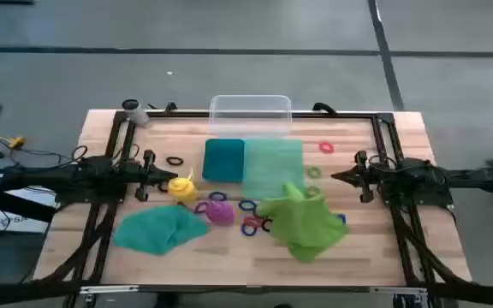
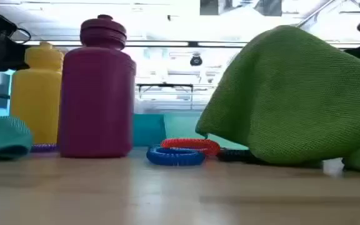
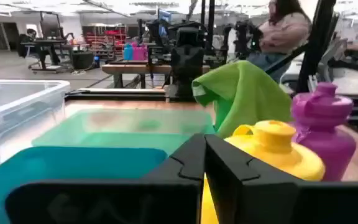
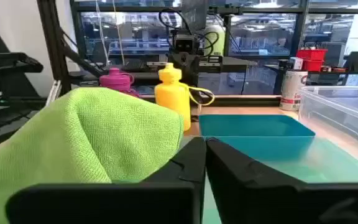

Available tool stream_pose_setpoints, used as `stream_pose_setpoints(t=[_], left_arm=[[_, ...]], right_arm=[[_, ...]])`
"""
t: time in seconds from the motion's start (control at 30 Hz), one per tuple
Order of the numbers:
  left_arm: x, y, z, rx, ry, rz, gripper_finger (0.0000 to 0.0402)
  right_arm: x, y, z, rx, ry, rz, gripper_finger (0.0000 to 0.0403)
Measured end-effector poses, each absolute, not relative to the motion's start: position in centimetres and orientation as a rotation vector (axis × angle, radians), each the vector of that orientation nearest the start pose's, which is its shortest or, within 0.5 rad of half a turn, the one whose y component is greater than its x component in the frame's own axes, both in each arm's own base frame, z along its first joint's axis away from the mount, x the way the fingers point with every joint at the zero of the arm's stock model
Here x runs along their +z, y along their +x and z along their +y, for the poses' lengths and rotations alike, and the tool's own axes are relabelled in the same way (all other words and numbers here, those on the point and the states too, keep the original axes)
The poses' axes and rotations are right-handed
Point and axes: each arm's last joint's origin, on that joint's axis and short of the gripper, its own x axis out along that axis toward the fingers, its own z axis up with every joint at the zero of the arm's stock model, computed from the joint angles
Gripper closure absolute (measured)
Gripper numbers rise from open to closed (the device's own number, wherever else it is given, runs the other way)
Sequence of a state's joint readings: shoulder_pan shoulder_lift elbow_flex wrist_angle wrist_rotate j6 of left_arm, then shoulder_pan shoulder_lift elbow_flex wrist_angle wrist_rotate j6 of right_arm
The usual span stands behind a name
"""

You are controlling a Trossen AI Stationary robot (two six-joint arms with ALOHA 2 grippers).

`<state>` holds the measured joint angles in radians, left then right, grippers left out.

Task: Pick & Place Sports Items
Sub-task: Put the yellow tumbler into the transparent bin

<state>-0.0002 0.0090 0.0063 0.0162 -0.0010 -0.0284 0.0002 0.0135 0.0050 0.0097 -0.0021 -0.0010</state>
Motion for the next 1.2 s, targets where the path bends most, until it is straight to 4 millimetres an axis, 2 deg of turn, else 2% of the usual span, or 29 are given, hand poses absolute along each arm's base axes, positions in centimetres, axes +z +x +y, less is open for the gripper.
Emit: stream_pose_setpoints(t=[0.17,0.7,0.87,1.0,1.2], left_arm=[[16.8,9.8,0.0,0.000,-0.078,-0.026,0.0401],[16.8,9.8,0.0,0.000,-0.102,-0.028,0.0401],[17.1,9.8,0.1,0.049,-0.075,-0.063,0.0399],[17.6,9.7,0.2,0.080,-0.062,-0.114,0.0368],[17.8,9.7,0.1,0.048,-0.058,-0.126,0.0272]], right_arm=[[16.4,9.9,0.0,0.002,-0.001,0.010,0.0403],[16.4,9.9,0.0,0.003,-0.001,0.013,0.0403],[16.4,9.9,0.0,0.003,-0.001,0.014,0.0403],[16.4,9.9,0.0,0.003,-0.001,0.014,0.0403],[16.4,9.9,0.0,0.003,-0.001,0.014,0.0403]])
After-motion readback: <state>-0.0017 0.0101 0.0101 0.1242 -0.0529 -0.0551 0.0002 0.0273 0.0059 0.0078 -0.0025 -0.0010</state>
